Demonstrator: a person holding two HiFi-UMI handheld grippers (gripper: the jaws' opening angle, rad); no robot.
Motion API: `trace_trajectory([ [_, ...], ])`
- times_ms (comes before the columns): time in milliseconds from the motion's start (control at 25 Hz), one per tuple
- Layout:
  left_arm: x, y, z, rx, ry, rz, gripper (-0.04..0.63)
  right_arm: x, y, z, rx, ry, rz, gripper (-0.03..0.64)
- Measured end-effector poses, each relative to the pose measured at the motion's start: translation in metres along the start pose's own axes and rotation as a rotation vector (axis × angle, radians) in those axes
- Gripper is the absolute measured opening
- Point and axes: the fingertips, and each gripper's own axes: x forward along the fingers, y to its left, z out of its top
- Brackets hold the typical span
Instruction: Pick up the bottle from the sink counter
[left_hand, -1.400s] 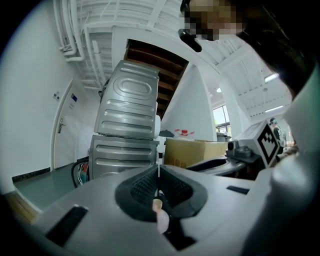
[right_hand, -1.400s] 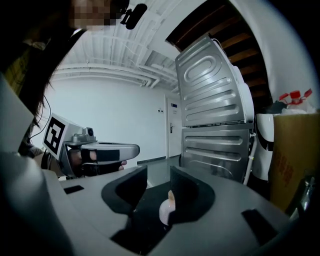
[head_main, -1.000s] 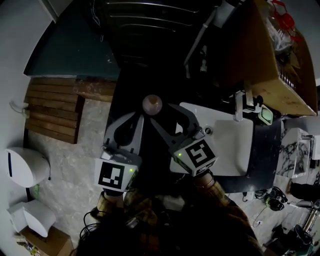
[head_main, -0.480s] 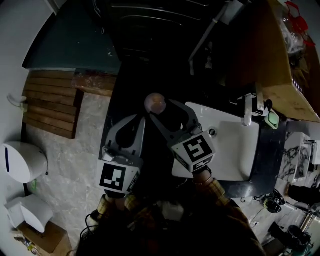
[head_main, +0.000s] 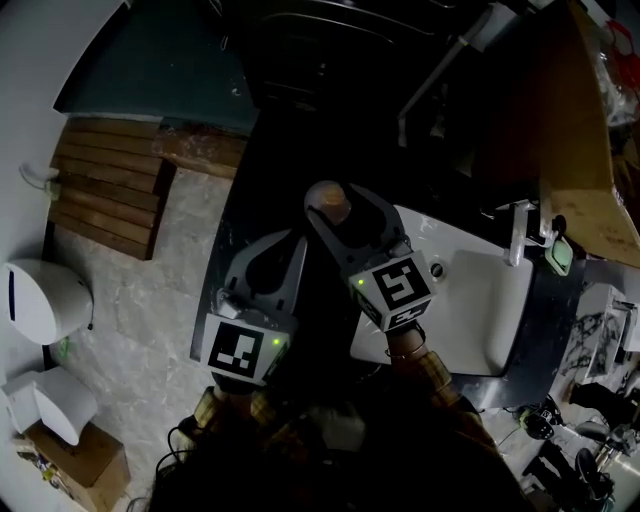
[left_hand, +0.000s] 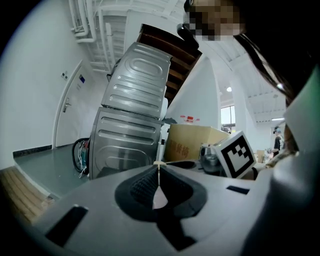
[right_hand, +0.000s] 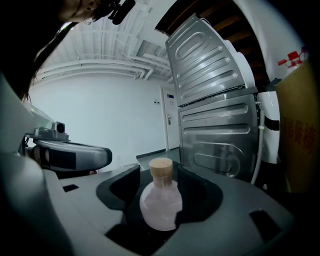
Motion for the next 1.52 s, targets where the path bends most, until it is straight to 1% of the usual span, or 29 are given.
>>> trace_trajectory([
  [440,0.0,0.007,-0.015,-0.034,0.018,0.024,0.023,0.019,-0.006,-0.007,-0.005,-0.005,0.024,0.229],
  [680,0.0,0.004,-0.015,-0.03,0.02,0.033,0.023,0.022,-0.005,-0.008,-0.022,-0.011,0.037,0.227],
  [960,-0.003,0.002,-0.01,-0.03,0.009,0.053,0.023,0.021,-0.005,-0.007,-0.036,-0.005,0.024,0.225],
  [1080,-0.006,0.002,-0.008,-0.032,0.009,0.06,0.023,0.02,-0.005,-0.004,-0.038,-0.006,0.019,0.208],
  [1200,-0.008,0.003,-0.007,-0.03,0.01,0.069,0.023,0.019,-0.004,-0.001,-0.062,-0.008,0.012,0.147],
  [1360,-0.012,0.009,-0.009,0.01,-0.001,0.08,0.023,0.019,-0.003,-0.002,-0.071,0.0,0.009,0.141],
  [1520,-0.013,0.008,-0.003,-0.012,-0.002,0.087,0.023,0.02,-0.003,-0.001,-0.068,0.005,0.012,0.141],
])
